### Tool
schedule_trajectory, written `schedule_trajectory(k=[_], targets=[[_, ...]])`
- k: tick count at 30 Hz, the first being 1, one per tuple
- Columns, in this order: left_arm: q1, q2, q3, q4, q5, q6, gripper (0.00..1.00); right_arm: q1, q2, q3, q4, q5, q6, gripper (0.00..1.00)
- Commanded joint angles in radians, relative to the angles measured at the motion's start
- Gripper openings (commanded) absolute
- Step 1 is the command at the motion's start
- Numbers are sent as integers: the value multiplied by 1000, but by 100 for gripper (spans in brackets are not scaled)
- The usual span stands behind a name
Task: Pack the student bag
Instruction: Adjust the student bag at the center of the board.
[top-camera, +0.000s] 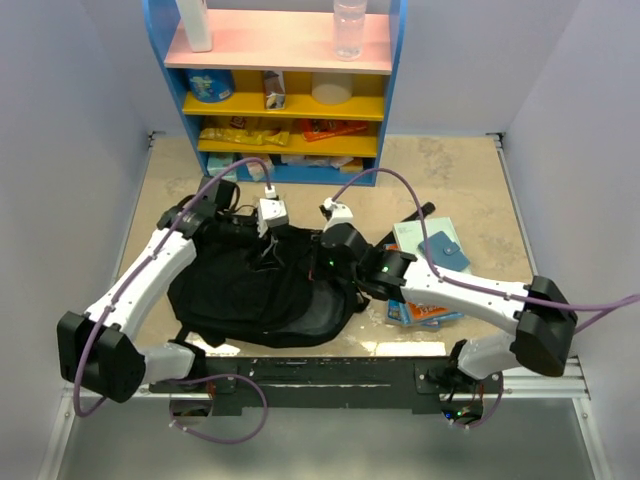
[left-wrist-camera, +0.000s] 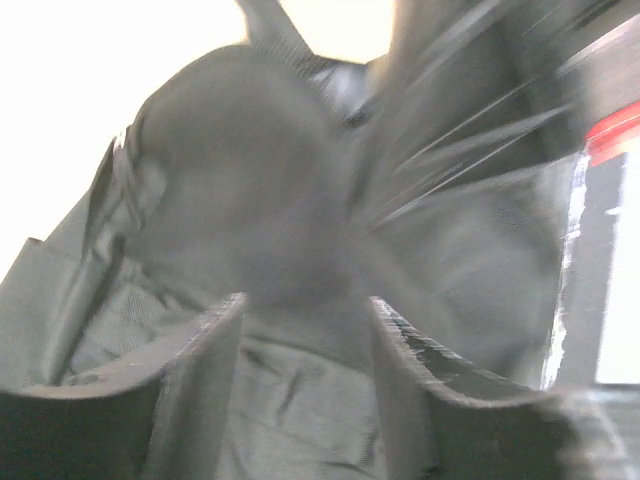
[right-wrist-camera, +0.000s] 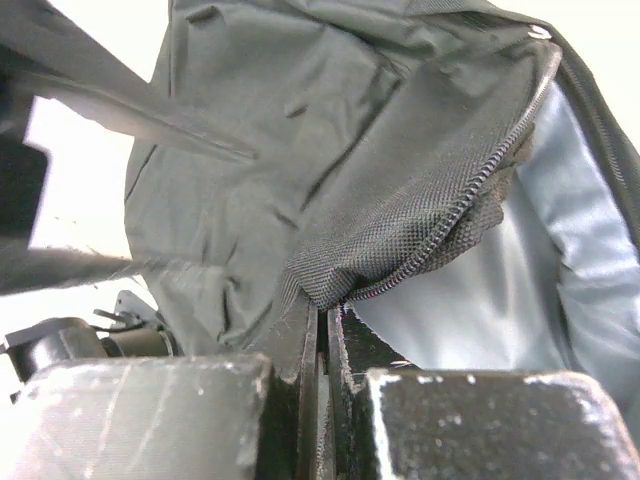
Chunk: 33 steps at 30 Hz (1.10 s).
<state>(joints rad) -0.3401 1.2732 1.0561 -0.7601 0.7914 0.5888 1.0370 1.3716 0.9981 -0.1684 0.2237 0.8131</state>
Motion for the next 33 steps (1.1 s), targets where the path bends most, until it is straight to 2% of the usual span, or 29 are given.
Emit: schedule_trajectory(k=[1,2,5,9,14,18,21,25,29,33], targets=[[4,-63,97,-97,166,22,63,-8,59,108,86,-6,-19,0],[4,-69,107,-107,195,17,65,-9,69,125,83,14,-15,0],[3,-90,93,-128,215,-7,100,-23,93,189,84,23,-2,0],[3,-132,32,-75,141,-43,100,-34,115,264,75,26,29,0],[1,-173,-10,-32,82,-98,100,-37,118,283,81,42,92,0],[-20,-178,19,-34,3,-144,100,-37,119,292,92,69,104,0],[-69,-179,35,-15,-67,-196,100,-37,118,286,86,104,130,0],[-216,-170,4,56,-205,-294,100,-35,112,280,78,147,164,0],[-221,-169,2,107,-256,-411,100,-37,132,312,11,178,169,0],[-246,-179,-11,134,-313,-457,100,-49,162,362,-58,230,210,0]])
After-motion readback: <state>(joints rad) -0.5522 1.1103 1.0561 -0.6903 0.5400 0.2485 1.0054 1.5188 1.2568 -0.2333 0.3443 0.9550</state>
